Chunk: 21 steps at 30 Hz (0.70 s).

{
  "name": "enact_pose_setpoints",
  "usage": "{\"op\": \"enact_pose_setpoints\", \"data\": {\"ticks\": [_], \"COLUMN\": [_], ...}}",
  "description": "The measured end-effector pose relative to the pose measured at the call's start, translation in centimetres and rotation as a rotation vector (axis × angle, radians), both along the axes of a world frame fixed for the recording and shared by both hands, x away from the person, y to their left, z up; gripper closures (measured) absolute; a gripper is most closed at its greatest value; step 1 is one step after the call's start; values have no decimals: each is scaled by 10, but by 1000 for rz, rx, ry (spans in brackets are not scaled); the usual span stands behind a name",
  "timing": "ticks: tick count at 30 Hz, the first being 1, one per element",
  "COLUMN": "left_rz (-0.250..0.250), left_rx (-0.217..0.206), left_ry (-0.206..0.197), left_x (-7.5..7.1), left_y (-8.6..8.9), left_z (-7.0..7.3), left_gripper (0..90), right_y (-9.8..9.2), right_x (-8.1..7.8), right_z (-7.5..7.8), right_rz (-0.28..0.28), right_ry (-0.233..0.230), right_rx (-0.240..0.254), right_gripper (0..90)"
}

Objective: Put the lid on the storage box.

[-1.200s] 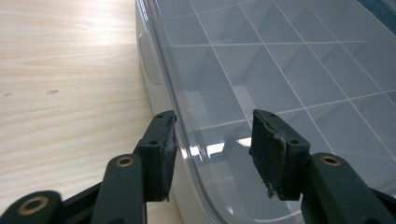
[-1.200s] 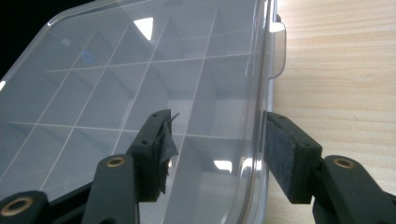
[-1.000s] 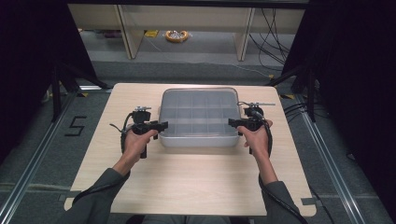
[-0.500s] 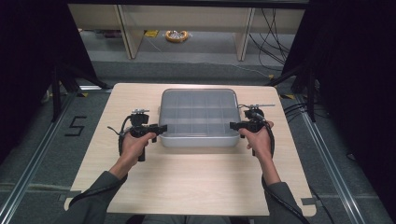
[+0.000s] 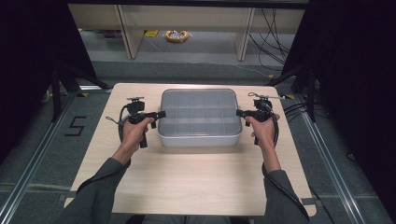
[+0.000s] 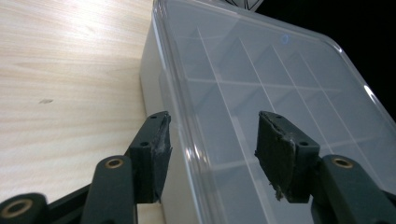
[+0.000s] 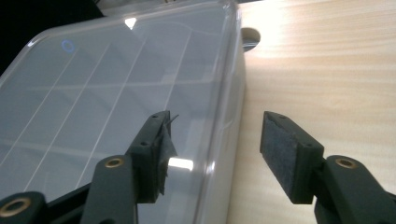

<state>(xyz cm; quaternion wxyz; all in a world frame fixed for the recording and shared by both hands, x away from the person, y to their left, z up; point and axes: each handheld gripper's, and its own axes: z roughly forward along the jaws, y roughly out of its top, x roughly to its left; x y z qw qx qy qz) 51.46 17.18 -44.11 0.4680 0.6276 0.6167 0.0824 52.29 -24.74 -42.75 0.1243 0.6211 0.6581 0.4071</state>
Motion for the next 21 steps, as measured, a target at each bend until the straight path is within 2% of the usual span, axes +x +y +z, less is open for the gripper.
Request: {"op": "enact_pose_setpoints", "data": {"ticks": [3,4,5,6,7,8,10,12,13,14,18,19,20,21], "left_rz": [15,30,31,49,45,43,51,44,43,53,64,65,63,62], "left_rx": [-2,-15,-11,-20,-29,-46,-92,-106,-110,-86,-66,-52,-40,-36], "left_ry": [13,15,20,33,41,55,83,89,87,82,87,86,89,96], "left_x": [14,18,23,27,29,32,37,39,39,38,33,32,31,30], "left_y": [-1,-1,0,-1,-1,-1,0,0,-1,-3,-5,-6,-7,-7], "left_z": [-3,-4,-5,-7,-8,-11,-15,-17,-18,-17,-13,-12,-10,-9], "left_gripper": [441,441,441,440,438,435,438,463,488,494,525,532,533,530], "right_y": [0,-5,-1,-1,-3,-2,0,5,5,8,16,14,9,10], "right_x": [12,19,18,22,26,26,30,29,29,29,24,24,26,25], "right_z": [-6,-11,-10,-12,-15,-15,-18,-17,-17,-17,-12,-13,-15,-15], "right_rz": [-10,23,-11,-12,10,7,28,23,35,27,-15,3,36,30], "right_ry": [28,-10,45,32,8,20,-8,21,20,29,86,66,19,13], "right_rx": [35,-12,39,40,35,37,37,62,54,54,67,53,23,29], "right_gripper": [464,467,471,473,478,480,500,524,516,515,504,505,506,506]}}
